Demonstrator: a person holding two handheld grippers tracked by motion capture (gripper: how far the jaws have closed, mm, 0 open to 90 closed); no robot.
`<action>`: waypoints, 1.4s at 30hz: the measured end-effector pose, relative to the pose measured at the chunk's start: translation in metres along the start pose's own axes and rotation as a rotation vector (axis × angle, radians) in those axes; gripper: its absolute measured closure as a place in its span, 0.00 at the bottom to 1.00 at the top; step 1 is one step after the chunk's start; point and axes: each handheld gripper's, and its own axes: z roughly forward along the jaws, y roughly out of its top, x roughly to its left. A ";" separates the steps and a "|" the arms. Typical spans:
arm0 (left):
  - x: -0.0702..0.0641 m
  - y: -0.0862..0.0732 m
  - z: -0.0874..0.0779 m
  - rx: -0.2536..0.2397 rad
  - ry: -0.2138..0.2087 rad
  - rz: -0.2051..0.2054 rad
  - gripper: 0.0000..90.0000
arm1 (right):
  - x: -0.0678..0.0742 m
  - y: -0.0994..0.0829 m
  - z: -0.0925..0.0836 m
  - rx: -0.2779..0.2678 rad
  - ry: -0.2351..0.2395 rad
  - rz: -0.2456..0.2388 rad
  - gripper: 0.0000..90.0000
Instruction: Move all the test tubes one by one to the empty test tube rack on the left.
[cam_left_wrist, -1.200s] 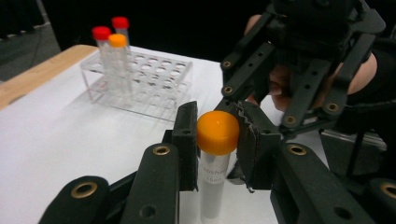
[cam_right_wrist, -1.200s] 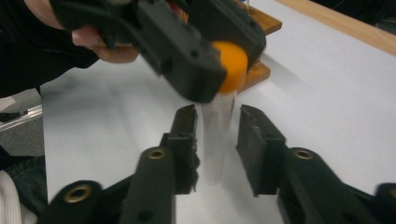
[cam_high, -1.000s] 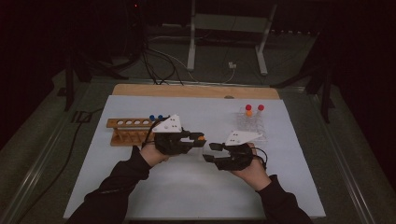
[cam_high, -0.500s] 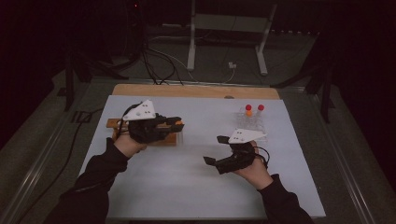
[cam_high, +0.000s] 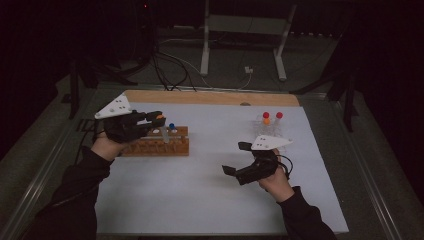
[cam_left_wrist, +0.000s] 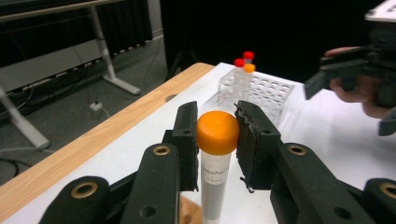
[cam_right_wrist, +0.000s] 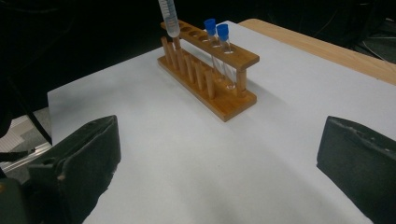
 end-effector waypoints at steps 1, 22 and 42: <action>0.004 -0.001 -0.001 0.003 0.010 -0.005 0.80 | 0.000 0.000 0.000 -0.001 -0.001 0.000 0.00; 0.057 -0.038 0.020 0.001 0.172 -0.115 0.80 | -0.003 0.000 -0.004 -0.005 -0.003 0.000 0.00; 0.056 -0.087 0.045 0.076 0.170 -0.171 0.80 | -0.004 -0.001 -0.004 -0.002 -0.002 0.000 0.00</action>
